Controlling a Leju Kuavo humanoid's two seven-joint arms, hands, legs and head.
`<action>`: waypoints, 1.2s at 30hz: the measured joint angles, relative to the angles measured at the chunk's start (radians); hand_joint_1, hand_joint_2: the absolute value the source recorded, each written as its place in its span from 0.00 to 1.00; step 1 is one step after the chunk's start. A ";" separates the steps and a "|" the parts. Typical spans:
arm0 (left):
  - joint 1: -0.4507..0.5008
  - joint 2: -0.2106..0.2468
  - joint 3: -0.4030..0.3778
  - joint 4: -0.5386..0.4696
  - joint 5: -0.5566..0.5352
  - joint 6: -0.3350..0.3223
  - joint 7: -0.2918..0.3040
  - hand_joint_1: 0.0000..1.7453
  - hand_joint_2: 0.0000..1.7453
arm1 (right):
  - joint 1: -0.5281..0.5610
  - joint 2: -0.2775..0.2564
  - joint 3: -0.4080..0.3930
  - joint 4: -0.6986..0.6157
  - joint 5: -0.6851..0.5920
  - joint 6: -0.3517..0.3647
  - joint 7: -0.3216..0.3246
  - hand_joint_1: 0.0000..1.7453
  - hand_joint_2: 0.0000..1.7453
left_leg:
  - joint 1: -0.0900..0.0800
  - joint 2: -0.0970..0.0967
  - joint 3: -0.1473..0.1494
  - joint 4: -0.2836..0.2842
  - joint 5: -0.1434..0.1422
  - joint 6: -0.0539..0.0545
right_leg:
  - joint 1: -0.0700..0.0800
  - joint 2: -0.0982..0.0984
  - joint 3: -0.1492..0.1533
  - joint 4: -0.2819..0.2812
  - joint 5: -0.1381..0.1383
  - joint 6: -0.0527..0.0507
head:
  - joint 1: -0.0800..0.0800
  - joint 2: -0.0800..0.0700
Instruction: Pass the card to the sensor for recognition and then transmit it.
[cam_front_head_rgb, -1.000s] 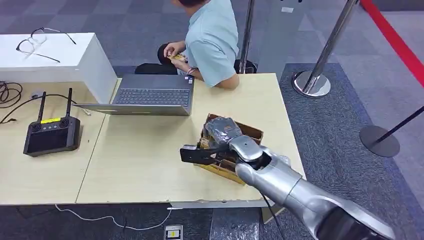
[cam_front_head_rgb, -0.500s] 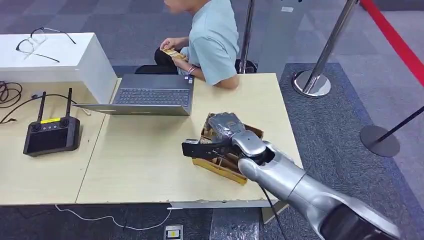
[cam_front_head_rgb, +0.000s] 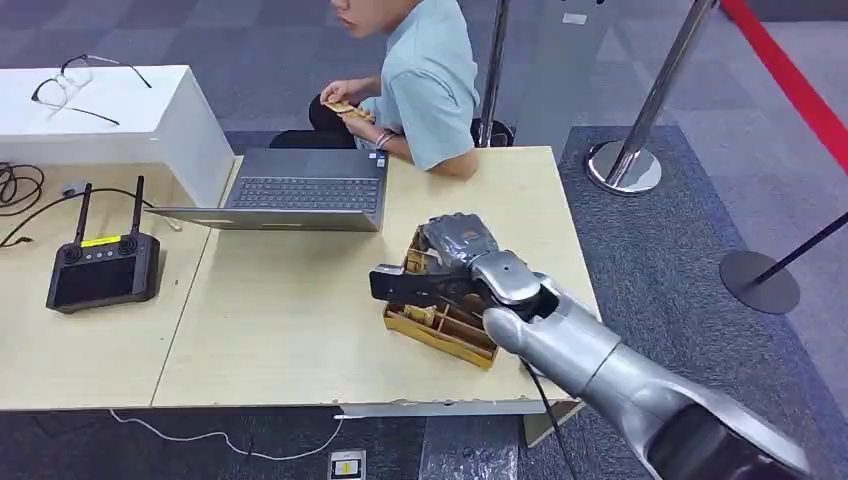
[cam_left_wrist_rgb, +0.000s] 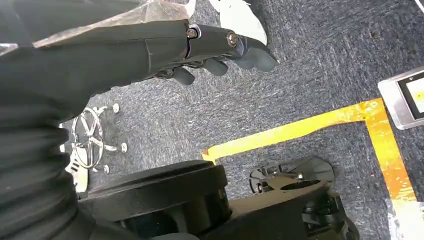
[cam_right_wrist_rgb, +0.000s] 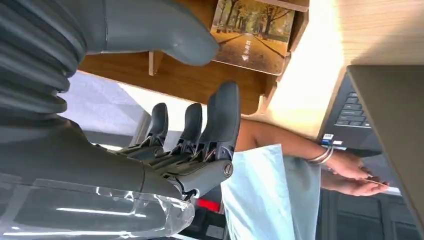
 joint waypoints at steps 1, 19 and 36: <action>0.000 0.000 0.000 0.000 0.000 0.000 0.000 0.00 1.00 | 0.000 -0.001 0.000 0.000 -0.001 0.000 0.000 0.54 1.00 | 0.000 0.000 0.000 0.000 0.000 0.000 | 0.000 0.000 0.000 0.000 0.000 0.000 | 0.000 0.000; 0.000 0.000 -0.002 0.000 -0.013 -0.003 0.004 0.00 1.00 | 0.000 -0.006 0.000 0.030 -0.019 0.004 0.003 0.54 1.00 | 0.000 0.000 -0.001 0.000 0.000 0.000 | 0.000 0.000 0.000 0.000 0.000 0.000 | 0.000 0.000; -0.001 0.000 -0.005 0.000 -0.018 -0.010 0.016 0.00 1.00 | -0.031 0.009 -0.001 0.077 -0.026 0.006 0.000 0.55 1.00 | 0.000 0.000 -0.001 0.000 0.000 0.000 | 0.000 0.000 0.000 0.000 0.000 0.000 | 0.000 0.000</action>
